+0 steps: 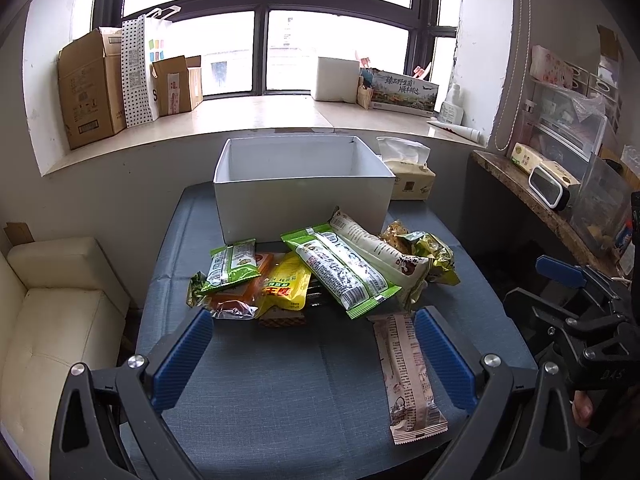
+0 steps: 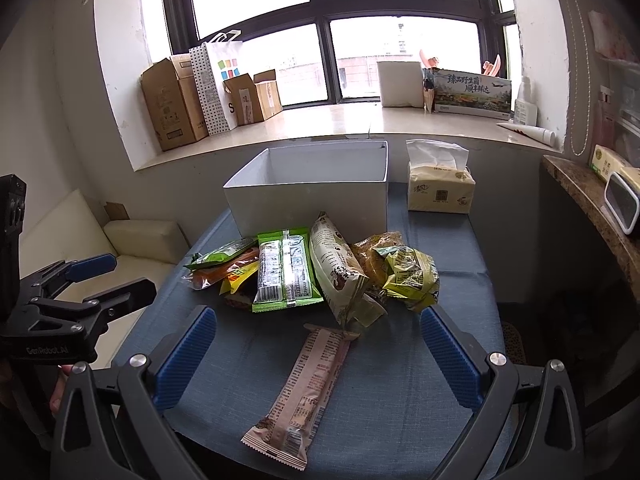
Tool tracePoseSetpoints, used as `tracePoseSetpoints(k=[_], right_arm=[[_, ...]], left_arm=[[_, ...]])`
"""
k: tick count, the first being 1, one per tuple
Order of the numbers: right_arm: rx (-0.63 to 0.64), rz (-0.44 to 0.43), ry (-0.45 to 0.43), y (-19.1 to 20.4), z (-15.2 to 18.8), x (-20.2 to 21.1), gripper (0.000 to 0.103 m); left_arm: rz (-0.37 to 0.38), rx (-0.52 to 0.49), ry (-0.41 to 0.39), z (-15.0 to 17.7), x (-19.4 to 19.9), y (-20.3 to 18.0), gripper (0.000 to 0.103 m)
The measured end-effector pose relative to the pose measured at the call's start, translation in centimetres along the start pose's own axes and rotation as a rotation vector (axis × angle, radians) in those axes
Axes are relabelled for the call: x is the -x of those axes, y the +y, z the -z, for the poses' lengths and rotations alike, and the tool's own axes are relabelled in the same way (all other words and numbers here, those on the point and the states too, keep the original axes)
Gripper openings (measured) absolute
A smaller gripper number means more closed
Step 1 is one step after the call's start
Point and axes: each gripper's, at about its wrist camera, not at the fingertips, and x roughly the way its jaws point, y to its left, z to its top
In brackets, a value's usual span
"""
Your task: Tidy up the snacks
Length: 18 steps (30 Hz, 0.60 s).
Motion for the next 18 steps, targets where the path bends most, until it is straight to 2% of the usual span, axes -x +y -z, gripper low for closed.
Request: tracePoseSetpoints(k=[18], right_arm=[[0.002, -0.007, -0.002, 0.18, 0.15, -0.15, 0.103]], left_arm=[[-0.007, 0.008, 0.004, 0.14, 0.04, 0.38, 0.103]])
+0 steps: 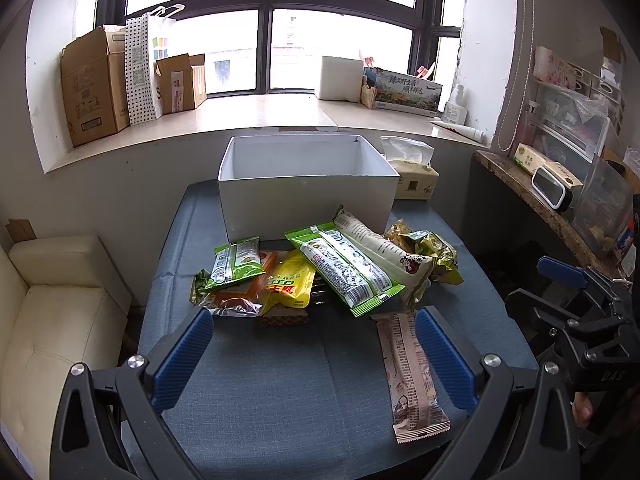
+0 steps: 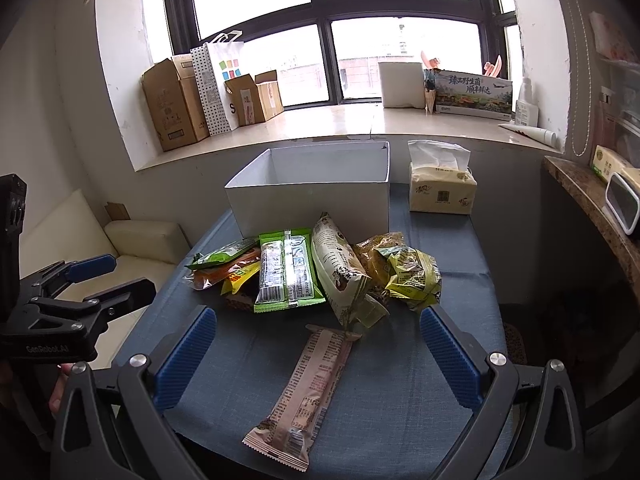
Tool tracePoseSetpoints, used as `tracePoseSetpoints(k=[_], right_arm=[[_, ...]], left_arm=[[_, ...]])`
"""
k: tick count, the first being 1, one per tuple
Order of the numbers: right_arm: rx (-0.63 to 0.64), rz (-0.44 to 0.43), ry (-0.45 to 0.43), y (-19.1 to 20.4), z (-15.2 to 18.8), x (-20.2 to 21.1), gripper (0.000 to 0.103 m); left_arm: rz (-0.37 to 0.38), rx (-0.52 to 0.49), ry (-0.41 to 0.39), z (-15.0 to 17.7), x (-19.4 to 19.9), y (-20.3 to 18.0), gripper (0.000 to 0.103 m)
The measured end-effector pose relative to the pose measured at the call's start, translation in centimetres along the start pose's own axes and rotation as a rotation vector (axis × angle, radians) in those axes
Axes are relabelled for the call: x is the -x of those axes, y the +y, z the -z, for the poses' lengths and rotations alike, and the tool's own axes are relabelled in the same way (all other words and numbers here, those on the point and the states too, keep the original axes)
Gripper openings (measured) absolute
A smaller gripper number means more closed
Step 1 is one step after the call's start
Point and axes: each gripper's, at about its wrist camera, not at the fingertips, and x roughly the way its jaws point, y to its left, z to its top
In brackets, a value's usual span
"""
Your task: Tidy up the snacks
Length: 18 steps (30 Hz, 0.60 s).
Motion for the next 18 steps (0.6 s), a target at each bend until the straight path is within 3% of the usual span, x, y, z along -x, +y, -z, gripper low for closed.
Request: tracePoseSetpoints(k=[18], right_arm=[[-0.003, -0.024, 0.039, 0.3, 0.7, -1.3, 0.103]], left_arm=[[-0.001, 0.019, 0.004, 0.2, -0.2, 0.5, 0.103]])
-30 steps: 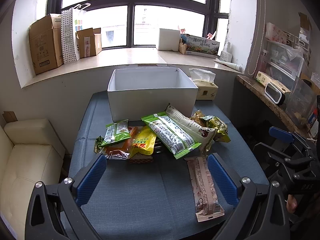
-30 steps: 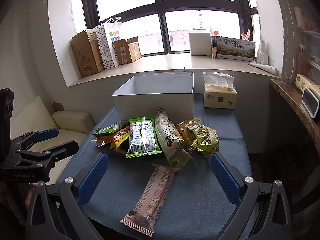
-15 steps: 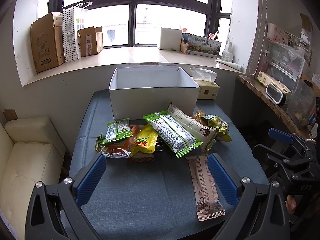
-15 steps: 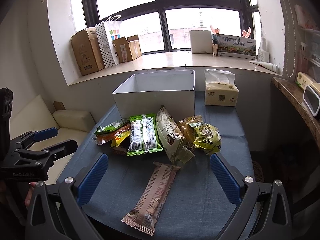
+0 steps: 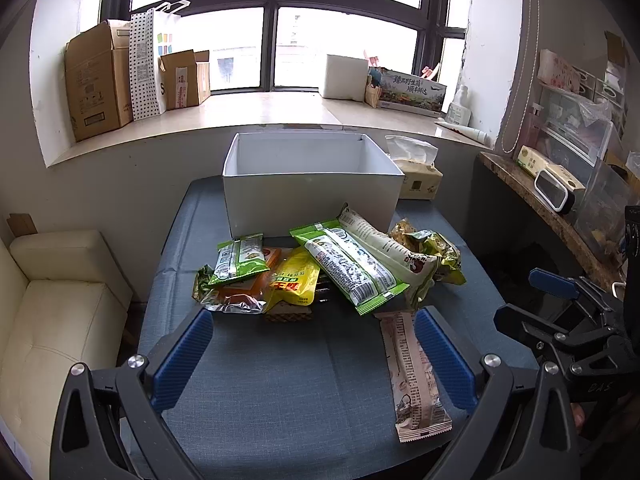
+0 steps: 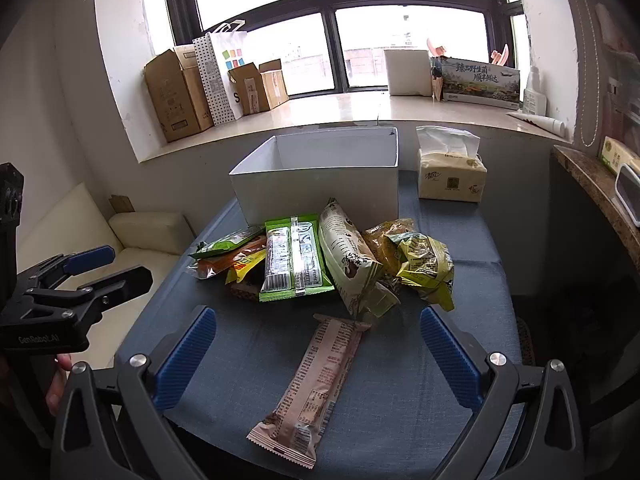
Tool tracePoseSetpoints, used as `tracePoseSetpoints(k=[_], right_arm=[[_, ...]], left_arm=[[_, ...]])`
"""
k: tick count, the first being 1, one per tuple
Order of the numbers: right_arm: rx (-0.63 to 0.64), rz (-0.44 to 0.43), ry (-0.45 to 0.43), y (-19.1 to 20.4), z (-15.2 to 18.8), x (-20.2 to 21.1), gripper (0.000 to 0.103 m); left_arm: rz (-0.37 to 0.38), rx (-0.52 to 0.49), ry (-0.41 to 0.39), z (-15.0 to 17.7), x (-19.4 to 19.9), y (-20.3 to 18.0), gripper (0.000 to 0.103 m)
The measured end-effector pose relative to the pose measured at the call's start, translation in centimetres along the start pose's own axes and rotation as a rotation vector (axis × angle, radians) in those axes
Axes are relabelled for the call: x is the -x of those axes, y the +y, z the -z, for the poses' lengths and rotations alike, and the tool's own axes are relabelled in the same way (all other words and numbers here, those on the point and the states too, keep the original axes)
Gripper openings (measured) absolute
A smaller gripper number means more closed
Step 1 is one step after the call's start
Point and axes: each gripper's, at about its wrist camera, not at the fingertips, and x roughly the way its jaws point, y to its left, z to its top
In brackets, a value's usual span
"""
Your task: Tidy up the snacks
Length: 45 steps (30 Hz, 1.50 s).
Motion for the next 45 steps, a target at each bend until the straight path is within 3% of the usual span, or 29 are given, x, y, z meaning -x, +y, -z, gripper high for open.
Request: tracePoseSetpoints(k=[9, 16, 19, 26, 33, 36, 38, 41, 43, 45], right_arm=[[-0.003, -0.011, 0.059, 0.0, 0.6, -1.9, 0.103], [-0.099, 0.053, 0.298, -0.8, 3.6, -8.4, 0.103], [-0.099, 0.066, 0.355, -0.4, 4.8, -10.8, 0.103], [0.015, 0.196, 0.410, 1.7, 6.6, -13.9, 0.103], [0.045, 0.181, 0.405, 1.7, 7.7, -14.4, 0.103], [0.080, 0.150, 0.386, 1.6, 8.0, -14.1, 0.092], [0.099, 0.130, 0.359, 2.1, 8.1, -13.5, 0.062], [0.120, 0.110, 0.350, 1.8, 8.4, -12.9, 0.060], [0.104, 0.083, 0.317, 1.0, 8.2, -11.9, 0.043], [0.083, 0.064, 0.326, 0.5, 8.4, -11.4, 0.043]], left_arm=[[-0.012, 0.016, 0.004, 0.3, -0.1, 0.8, 0.103], [-0.016, 0.033, 0.021, 0.8, -0.6, 1.4, 0.103], [-0.024, 0.029, 0.024, 1.0, -0.7, 1.6, 0.103], [-0.026, 0.036, 0.035, 1.4, -1.0, 2.0, 0.103], [-0.029, 0.043, 0.049, 1.8, -1.6, 2.2, 0.103], [-0.023, 0.053, 0.060, 1.8, -2.0, 2.2, 0.103], [-0.009, 0.053, 0.075, 1.8, -2.6, 1.9, 0.103], [0.001, 0.055, 0.104, 1.9, -3.5, 1.6, 0.103], [0.007, 0.054, 0.118, 1.8, -4.1, 1.4, 0.103], [0.019, 0.063, 0.140, 1.7, -5.0, 1.1, 0.103]])
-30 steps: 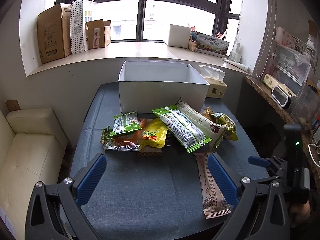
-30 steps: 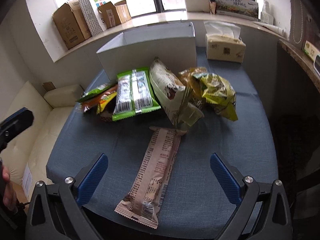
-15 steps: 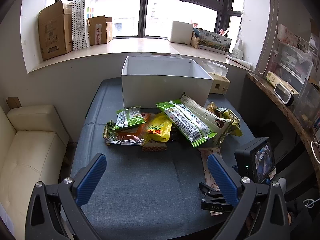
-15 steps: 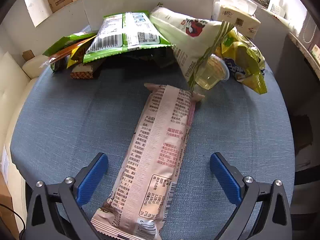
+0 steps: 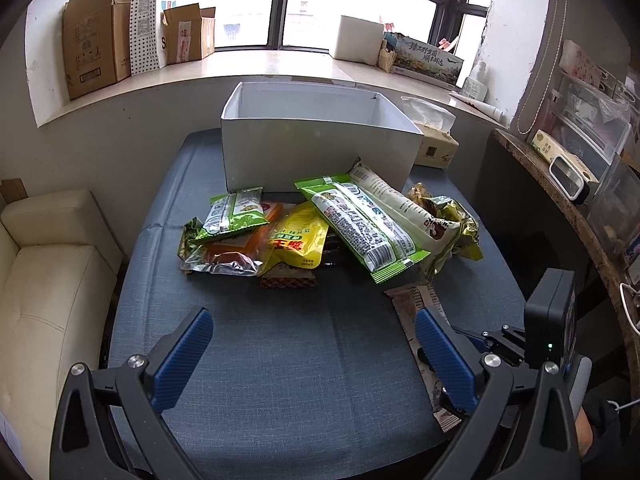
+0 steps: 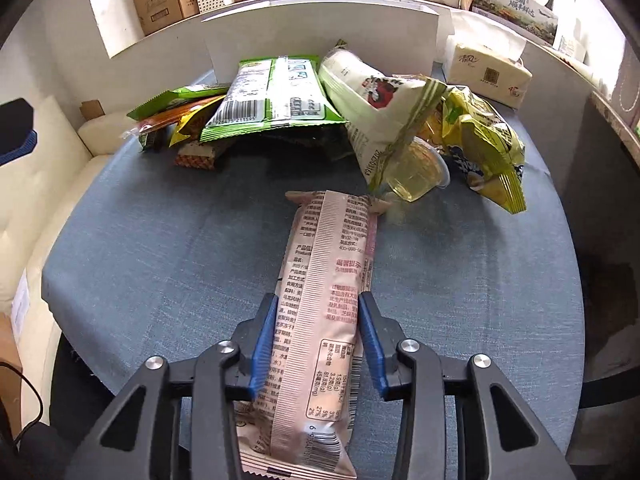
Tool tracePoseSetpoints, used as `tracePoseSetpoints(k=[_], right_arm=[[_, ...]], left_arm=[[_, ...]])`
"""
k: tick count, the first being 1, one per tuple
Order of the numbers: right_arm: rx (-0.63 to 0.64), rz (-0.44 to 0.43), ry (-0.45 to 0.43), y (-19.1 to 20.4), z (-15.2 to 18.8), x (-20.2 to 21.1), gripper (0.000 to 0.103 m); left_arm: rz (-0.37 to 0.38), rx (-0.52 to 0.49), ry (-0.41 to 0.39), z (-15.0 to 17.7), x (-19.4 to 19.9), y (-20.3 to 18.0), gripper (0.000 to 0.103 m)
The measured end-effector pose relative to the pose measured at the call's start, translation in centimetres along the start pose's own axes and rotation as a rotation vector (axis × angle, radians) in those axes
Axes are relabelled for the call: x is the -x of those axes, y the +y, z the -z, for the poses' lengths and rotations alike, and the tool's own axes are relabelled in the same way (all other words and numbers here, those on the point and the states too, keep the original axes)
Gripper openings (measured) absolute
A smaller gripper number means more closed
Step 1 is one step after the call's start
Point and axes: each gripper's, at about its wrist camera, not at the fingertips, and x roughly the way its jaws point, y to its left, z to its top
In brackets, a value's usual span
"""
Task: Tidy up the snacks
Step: 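Lower the right tool onto the beige wafer bar and close it, then grasp the green seaweed packet with the left tool while the right tool holds the wafer bar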
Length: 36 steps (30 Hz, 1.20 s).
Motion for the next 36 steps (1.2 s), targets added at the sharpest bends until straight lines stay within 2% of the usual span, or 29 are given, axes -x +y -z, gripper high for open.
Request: tracePoseSetpoints(k=[3, 6, 9, 13, 18, 19, 24, 25, 27, 28, 30, 31, 33, 36], right_arm=[[-0.017, 0.008, -0.005, -0.8, 0.5, 0.5, 0.043], [-0.081, -0.067, -0.031, -2.5, 0.4, 1.9, 0.043], [-0.102, -0.074, -0.081, -3.7, 0.5, 3.9, 0.043], [-0.132, -0.072, -0.136, -5.2, 0.7, 6.4, 0.043], [-0.144, -0.047, -0.152, -6.6, 1.0, 7.3, 0.043], [-0.144, -0.047, -0.151, -6.7, 1.1, 7.4, 0.043], [-0.155, -0.044, -0.144, -6.2, 0.5, 7.3, 0.043], [-0.155, -0.043, -0.141, -6.1, 0.4, 7.1, 0.043], [-0.156, -0.046, -0.140, -6.1, 0.6, 7.2, 0.043], [-0.158, -0.046, -0.139, -6.1, 0.7, 7.2, 0.043], [-0.161, -0.044, -0.140, -6.3, 0.8, 7.3, 0.043], [-0.164, -0.044, -0.140, -6.3, 0.8, 7.2, 0.043], [-0.165, -0.042, -0.144, -6.4, 0.8, 7.2, 0.043], [-0.163, -0.040, -0.141, -6.4, 0.5, 6.9, 0.043]], left_arm=[[0.015, 0.020, 0.030, -0.7, -1.5, -0.4, 0.103], [-0.001, 0.023, 0.053, -1.7, -3.0, -1.1, 0.103], [-0.032, 0.009, 0.072, -3.1, -4.8, -2.3, 0.103], [-0.097, -0.010, 0.090, -5.4, -7.6, -4.1, 0.103], [-0.211, 0.027, 0.214, -7.8, -13.3, -5.0, 0.103], [-0.212, 0.032, 0.225, -8.2, -14.3, -5.1, 0.103], [-0.253, 0.019, 0.218, -9.4, -16.8, -5.8, 0.102], [-0.252, 0.016, 0.221, -9.6, -16.9, -5.9, 0.100], [-0.183, 0.031, 0.234, -9.7, -16.9, -5.7, 0.064], [-0.158, 0.037, 0.244, -9.6, -16.7, -5.6, 0.064], [-0.141, 0.013, 0.214, -9.6, -15.8, -5.7, 0.047], [-0.122, 0.000, 0.198, -9.6, -15.1, -5.6, 0.047], [-0.109, -0.027, 0.175, -9.5, -14.0, -5.5, 0.036], [-0.073, -0.023, 0.176, -9.5, -13.4, -4.8, 0.032]])
